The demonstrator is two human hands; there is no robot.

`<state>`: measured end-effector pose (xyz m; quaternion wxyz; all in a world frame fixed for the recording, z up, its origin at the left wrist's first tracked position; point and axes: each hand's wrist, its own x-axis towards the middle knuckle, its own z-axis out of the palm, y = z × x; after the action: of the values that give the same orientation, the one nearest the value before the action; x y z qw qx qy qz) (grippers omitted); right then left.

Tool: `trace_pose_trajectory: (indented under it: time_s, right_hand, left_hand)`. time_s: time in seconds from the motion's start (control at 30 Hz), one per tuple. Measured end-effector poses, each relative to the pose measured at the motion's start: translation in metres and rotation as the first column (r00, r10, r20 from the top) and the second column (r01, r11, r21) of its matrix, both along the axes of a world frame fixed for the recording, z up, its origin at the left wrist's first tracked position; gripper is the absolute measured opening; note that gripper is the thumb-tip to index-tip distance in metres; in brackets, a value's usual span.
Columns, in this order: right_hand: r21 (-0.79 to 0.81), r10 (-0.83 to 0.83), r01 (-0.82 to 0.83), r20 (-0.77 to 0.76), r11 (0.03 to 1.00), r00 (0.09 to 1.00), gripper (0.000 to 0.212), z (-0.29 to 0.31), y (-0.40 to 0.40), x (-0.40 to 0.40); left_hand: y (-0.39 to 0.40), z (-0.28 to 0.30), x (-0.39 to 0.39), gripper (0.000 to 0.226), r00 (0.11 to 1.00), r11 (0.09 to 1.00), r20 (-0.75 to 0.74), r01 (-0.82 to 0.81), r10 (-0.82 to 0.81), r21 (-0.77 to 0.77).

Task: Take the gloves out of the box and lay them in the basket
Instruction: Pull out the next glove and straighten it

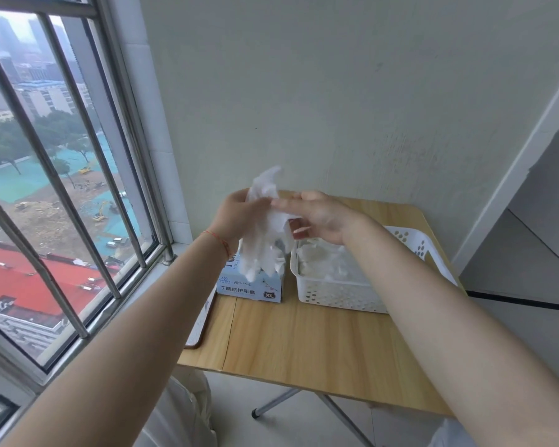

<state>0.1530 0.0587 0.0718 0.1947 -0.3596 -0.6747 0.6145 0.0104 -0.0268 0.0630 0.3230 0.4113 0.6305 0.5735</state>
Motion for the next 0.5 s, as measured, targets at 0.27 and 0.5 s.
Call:
trace_pose_trajectory:
  time_s: [0.27, 0.5]
  right_hand:
    - [0.045, -0.244, 0.243, 0.011, 0.969, 0.970, 0.016, 0.003, 0.000, 0.013]
    - [0.151, -0.189, 0.204, -0.108, 0.967, 0.976, 0.007, 0.014, -0.007, 0.015]
  left_hand:
    - [-0.014, -0.024, -0.020, 0.046, 0.991, 0.979, 0.018, 0.137, -0.136, -0.153]
    - [-0.017, -0.012, -0.012, 0.058, 0.964, 0.981, -0.251, 0.040, -0.087, -0.188]
